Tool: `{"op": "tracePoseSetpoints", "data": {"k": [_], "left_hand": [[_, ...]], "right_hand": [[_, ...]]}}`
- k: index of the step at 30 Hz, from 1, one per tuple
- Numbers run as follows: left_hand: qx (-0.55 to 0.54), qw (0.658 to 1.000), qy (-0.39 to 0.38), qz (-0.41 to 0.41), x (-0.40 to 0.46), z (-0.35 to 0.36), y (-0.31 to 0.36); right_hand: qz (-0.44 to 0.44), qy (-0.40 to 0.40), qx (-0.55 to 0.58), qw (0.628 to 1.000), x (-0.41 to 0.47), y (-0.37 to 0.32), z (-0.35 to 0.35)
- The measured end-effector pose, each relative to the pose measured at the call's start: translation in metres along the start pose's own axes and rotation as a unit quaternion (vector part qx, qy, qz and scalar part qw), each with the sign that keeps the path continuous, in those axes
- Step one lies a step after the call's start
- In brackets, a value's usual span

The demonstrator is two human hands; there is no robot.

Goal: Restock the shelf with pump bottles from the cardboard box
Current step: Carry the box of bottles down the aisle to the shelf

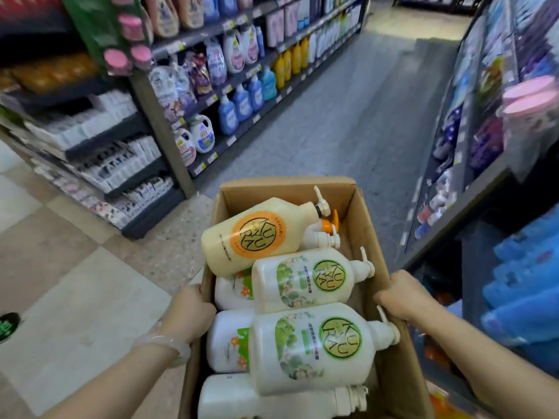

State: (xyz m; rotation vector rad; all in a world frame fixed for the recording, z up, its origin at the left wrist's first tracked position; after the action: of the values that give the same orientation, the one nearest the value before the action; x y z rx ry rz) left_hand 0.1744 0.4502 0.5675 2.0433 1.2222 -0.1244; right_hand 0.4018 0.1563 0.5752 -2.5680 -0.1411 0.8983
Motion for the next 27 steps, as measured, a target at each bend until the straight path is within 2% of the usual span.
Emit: {"op": "tracePoseSetpoints", "data": {"k": [5, 13, 19, 27], "left_hand": [[0.006, 1.0, -0.015, 0.006, 0.102, -0.017, 0.076], [0.022, 0.995, -0.023, 0.09, 0.292, -0.043, 0.237], [0.055, 0.99, -0.035, 0.128, 0.436, -0.029, 0.366], [0.04, 0.988, -0.069, 0.134, 0.615, 0.009, 0.542]], "right_hand": [[0.001, 0.026, 0.0, 1.0, 0.088, -0.063, -0.053], [0.032, 0.064, 0.042, 0.997, 0.229, -0.147, -0.146], [0.069, 0.092, 0.06, 0.992, 0.361, -0.186, -0.224], [0.094, 0.108, 0.054, 0.988, 0.553, -0.246, -0.357]]}}
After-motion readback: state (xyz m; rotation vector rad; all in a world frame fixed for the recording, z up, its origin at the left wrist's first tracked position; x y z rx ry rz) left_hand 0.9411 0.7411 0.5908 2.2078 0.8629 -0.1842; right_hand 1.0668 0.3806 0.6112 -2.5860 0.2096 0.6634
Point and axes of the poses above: each hand's wrist, its own x-axis towards the middle knuckle, its own z-axis out of the palm, y = z × x, the point moved 8 cm from there along x, towards the middle knuckle, and after that the axes turned 1 degree about z, right-handed, at the moved point
